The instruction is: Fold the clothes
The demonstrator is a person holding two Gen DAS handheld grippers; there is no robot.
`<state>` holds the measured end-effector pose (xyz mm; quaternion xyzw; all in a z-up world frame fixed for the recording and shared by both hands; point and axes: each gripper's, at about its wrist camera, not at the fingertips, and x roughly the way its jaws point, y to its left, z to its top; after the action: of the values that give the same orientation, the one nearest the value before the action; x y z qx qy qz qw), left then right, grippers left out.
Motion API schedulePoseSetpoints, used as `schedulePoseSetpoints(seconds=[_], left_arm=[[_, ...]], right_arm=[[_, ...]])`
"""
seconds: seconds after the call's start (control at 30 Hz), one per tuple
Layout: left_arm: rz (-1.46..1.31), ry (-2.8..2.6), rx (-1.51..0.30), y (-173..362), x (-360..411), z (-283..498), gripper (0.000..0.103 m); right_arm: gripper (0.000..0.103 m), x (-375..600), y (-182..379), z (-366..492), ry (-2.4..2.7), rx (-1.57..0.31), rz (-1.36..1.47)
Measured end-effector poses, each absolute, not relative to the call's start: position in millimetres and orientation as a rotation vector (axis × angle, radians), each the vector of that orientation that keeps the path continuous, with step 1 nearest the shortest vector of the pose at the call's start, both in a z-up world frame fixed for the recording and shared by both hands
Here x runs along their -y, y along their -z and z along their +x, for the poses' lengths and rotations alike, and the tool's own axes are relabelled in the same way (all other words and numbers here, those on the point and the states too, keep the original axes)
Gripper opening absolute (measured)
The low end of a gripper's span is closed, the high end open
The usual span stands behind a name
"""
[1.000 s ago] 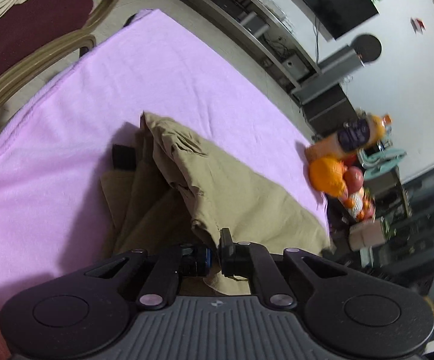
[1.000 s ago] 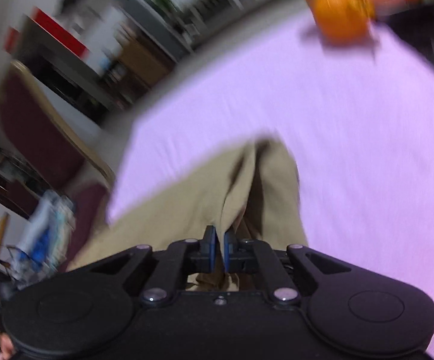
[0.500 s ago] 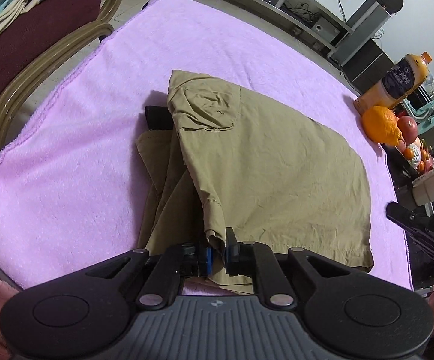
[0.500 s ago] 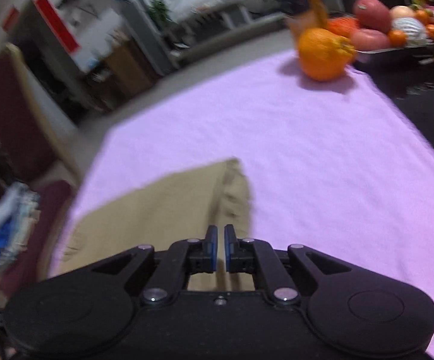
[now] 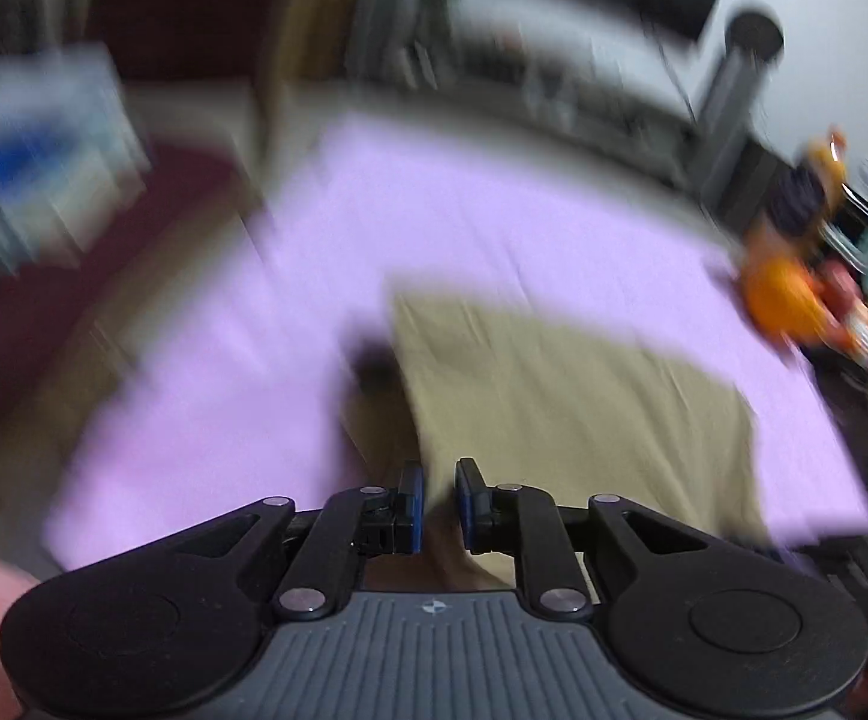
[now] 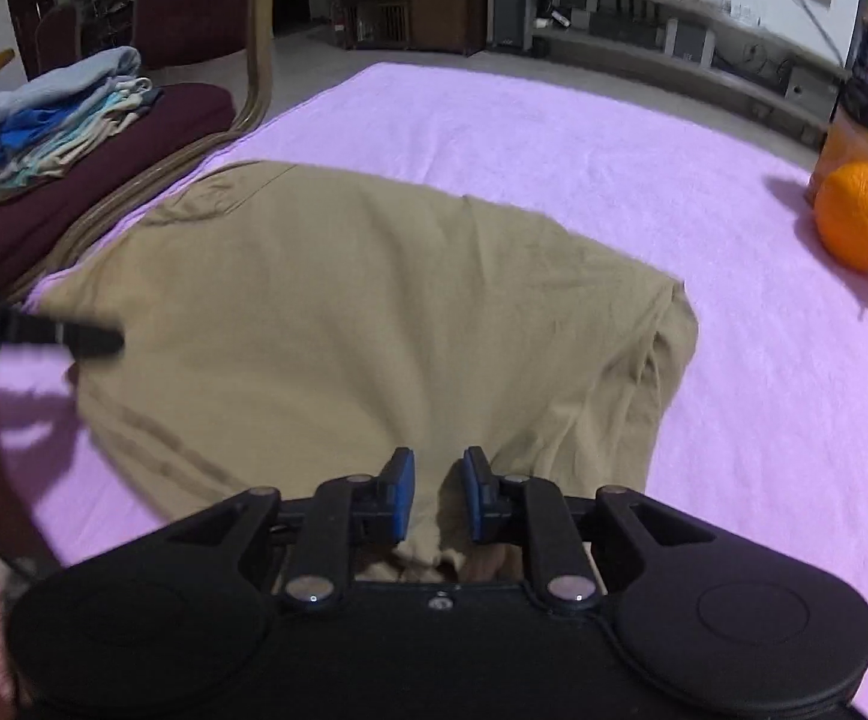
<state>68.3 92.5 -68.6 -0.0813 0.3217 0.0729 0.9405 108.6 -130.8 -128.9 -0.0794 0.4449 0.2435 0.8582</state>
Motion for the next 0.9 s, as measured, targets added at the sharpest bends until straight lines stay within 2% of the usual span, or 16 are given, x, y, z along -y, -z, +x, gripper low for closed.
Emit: schedulePoseSetpoints(seconds=[0.03, 0.1, 0.2, 0.4, 0.5, 0.6, 0.77, 0.9], left_arm=[[-0.144, -0.166, -0.616, 62.8, -91.9, 64.1, 0.019], [-0.102, -0.191, -0.544, 52.7, -89.9, 57.3, 0.021], [-0.08, -0.065, -0.621, 63.4, -72.5, 73.2, 0.022], [0.105, 0.045, -0.902, 120.3, -44.7, 99.3, 0.021], [0.156, 0.067, -0.913, 121.9, -40.8, 91.4, 0.019], [0.103, 0.074, -0.929, 123.4, -47.5, 90.1, 0.018], [0.095, 0.075, -0.934, 121.5, -46.3, 90.3, 0.018], [0.098, 0.078, -0.933, 121.5, -45.3, 91.4, 0.018]], right_arm=[[0.018, 134.6, 128.5, 103.3, -0.517, -0.945, -0.158], [0.018, 138.5, 126.8, 97.1, -0.533, -0.933, -0.173], [0.018, 140.1, 125.2, 96.3, -0.541, -0.928, -0.179], [0.019, 139.5, 123.6, 103.0, -0.522, -0.962, -0.174], [0.019, 144.8, 113.9, 104.7, -0.505, -0.978, -0.144], [0.027, 156.6, 91.6, 112.9, -0.472, -0.918, -0.061], [0.027, 182.2, 55.8, 150.4, -0.395, -0.777, 0.151], [0.026, 216.6, 74.0, 197.0, -0.288, -0.787, 0.411]])
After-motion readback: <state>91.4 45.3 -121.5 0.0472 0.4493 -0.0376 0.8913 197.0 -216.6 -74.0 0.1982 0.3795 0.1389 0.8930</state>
